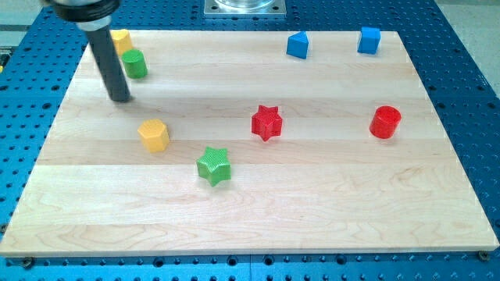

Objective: Push the green circle to the right side of the heart

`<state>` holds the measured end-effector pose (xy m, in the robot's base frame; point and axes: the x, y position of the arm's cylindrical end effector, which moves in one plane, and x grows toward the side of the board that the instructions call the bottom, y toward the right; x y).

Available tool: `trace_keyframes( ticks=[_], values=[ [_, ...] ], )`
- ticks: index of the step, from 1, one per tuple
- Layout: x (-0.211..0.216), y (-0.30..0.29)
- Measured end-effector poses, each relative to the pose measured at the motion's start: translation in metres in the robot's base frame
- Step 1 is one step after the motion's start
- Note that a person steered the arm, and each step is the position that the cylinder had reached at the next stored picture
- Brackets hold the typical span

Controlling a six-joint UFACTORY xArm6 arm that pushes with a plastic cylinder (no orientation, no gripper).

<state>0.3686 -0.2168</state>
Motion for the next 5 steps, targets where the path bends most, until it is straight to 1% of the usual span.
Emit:
trace_keyframes(
  ticks=[1,3,4,5],
  values=[
    [-0.009,0.000],
    [-0.008,-0.012],
    [-0.002,-0.065],
    [-0.022,-0.068]
  ],
)
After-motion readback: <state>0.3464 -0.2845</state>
